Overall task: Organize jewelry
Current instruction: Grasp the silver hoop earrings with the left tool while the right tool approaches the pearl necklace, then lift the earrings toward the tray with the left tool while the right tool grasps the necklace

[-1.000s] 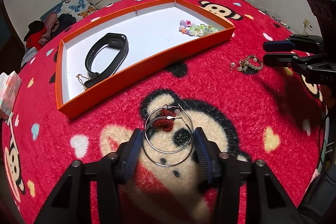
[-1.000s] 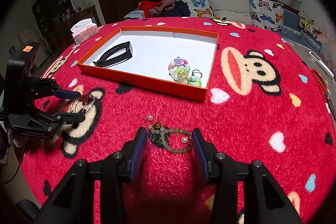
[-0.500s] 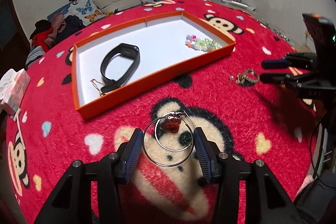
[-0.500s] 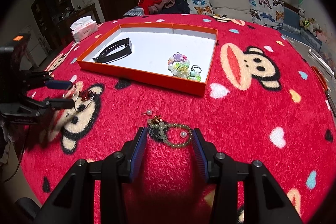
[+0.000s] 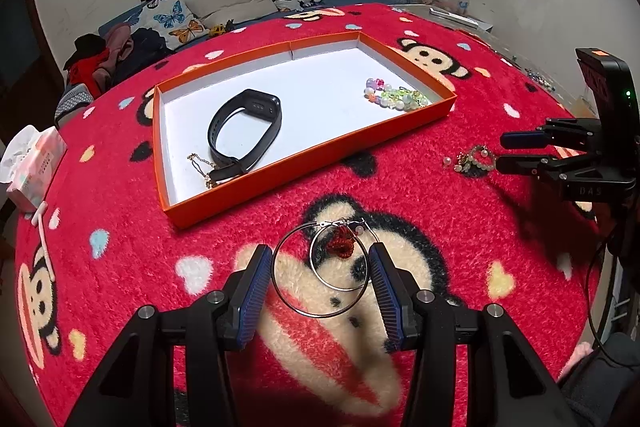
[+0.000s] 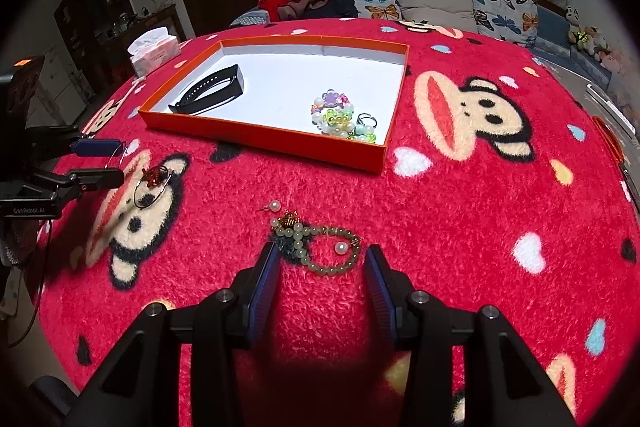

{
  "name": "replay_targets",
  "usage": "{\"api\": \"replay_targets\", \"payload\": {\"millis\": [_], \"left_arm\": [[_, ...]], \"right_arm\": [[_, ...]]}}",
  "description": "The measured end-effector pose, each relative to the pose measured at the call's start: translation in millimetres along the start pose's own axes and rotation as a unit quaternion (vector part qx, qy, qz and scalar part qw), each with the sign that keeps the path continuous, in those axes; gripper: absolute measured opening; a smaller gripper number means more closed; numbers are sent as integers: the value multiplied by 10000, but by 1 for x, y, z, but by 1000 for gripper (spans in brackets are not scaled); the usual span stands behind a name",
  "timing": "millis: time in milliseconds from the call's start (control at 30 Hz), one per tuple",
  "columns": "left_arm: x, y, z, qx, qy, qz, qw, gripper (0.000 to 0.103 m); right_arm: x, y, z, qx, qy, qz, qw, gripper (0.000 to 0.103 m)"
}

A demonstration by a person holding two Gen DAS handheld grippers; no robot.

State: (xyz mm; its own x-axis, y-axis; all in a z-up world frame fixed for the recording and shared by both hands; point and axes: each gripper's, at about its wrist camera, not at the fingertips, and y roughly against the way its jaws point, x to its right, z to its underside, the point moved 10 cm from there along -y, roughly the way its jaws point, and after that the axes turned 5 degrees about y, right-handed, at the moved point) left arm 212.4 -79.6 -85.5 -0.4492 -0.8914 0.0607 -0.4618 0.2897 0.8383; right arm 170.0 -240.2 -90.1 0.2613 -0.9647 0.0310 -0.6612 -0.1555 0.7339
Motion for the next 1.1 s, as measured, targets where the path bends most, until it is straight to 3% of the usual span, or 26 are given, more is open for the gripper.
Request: {"api": "replay_targets", "payload": {"millis": [167,367,667,1100], "left_arm": [[1,-3,2,-25,-7,0,10000,53],[1,-5,2,-34,3,-5,10000,53],[0,-8,5,-73,7,-5,10000,53],[-6,-9,9,-99,62,-37,9999,53]], "right_arm": [[-1,-1,-1,21,-14,-28,10000,47],[4,-5,-1,-31,-103,21,9999,38],[1,-4,1,-32,-91,-29,9999,38],[-19,-13,-7,-66,279,-137,9995,27]]}}
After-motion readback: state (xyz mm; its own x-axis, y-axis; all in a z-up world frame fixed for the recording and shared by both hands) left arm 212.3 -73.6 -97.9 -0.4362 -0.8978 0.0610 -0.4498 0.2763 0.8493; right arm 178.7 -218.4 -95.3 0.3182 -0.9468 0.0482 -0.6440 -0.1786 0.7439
